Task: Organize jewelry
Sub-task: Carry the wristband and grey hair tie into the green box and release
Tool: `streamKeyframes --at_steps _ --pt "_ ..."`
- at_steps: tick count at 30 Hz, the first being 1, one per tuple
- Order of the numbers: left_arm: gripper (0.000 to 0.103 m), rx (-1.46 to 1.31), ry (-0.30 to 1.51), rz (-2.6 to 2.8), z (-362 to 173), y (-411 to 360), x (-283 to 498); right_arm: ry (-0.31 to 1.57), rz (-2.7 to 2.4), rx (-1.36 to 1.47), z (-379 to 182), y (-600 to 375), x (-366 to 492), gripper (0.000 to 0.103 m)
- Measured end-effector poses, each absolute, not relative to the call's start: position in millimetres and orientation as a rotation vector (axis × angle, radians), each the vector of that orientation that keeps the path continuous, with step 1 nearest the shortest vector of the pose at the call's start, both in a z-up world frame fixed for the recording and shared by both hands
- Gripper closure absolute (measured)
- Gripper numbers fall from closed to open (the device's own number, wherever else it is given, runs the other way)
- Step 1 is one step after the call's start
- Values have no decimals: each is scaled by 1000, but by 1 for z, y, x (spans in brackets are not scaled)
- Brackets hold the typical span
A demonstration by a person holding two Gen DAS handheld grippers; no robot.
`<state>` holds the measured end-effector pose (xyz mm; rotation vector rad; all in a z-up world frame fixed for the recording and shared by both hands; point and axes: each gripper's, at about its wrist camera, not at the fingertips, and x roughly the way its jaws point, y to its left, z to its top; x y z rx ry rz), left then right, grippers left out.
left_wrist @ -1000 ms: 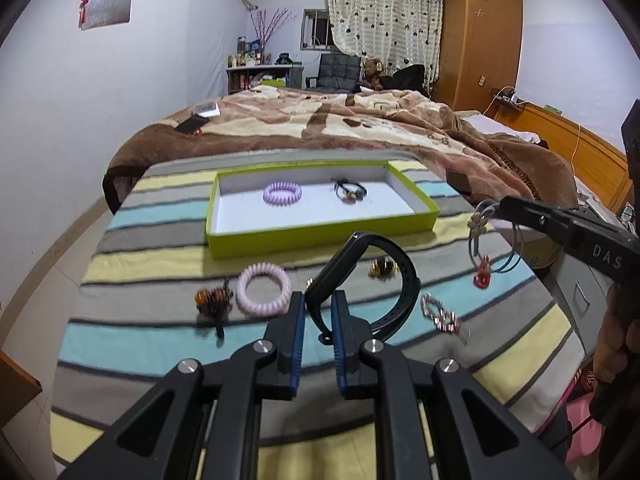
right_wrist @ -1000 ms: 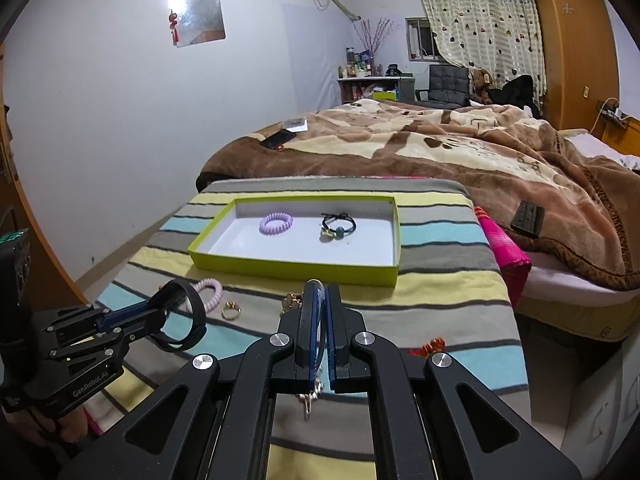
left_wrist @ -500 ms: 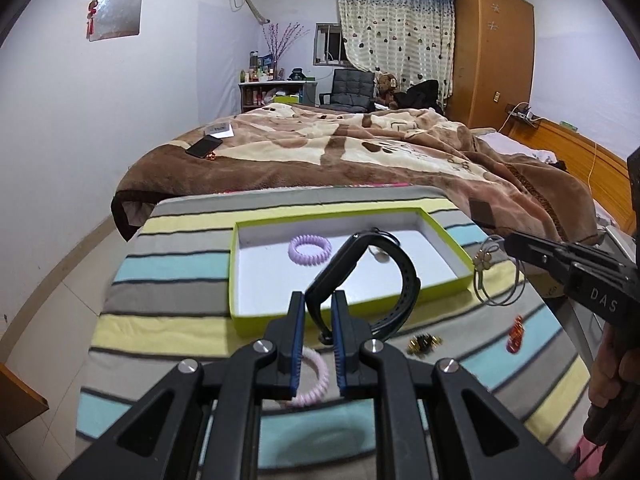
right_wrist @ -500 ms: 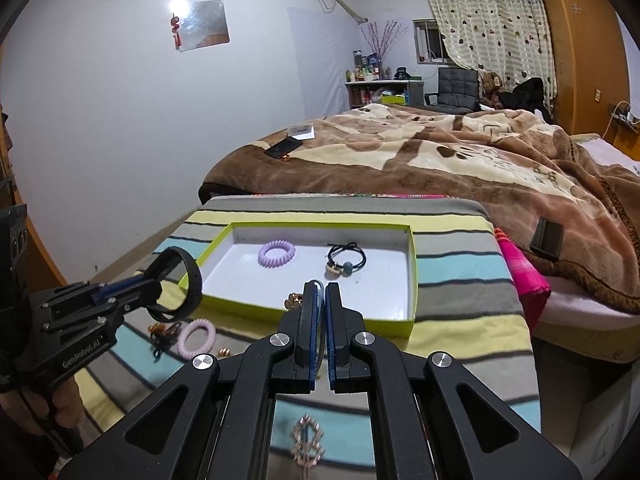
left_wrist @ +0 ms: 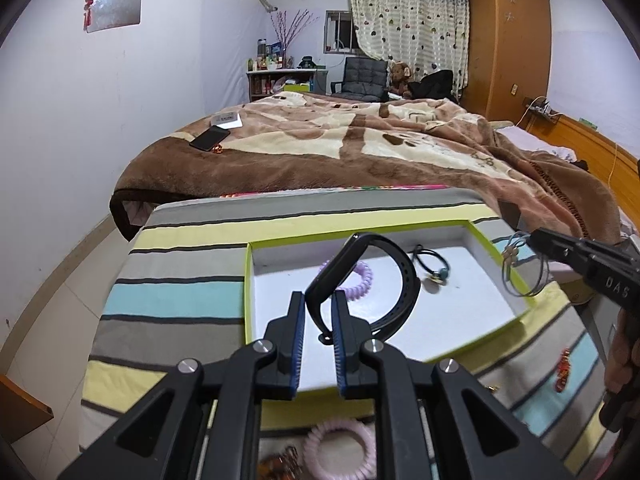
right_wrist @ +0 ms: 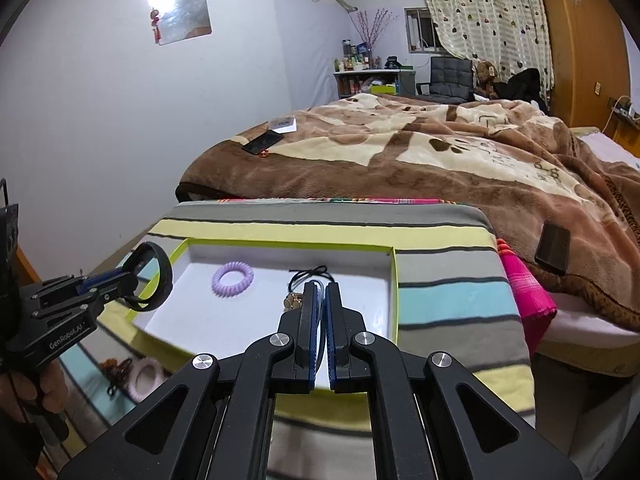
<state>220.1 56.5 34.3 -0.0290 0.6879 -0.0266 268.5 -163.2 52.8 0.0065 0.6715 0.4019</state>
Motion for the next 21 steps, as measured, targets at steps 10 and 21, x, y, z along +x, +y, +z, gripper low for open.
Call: streamKeyframes --at_steps 10,21 --pt "89 -30 776 35 6 73 266 727 399 16 29 -157 318 100" --pt "89 -7 852 77 -11 73 295 803 345 -23 -3 -154 353 99"
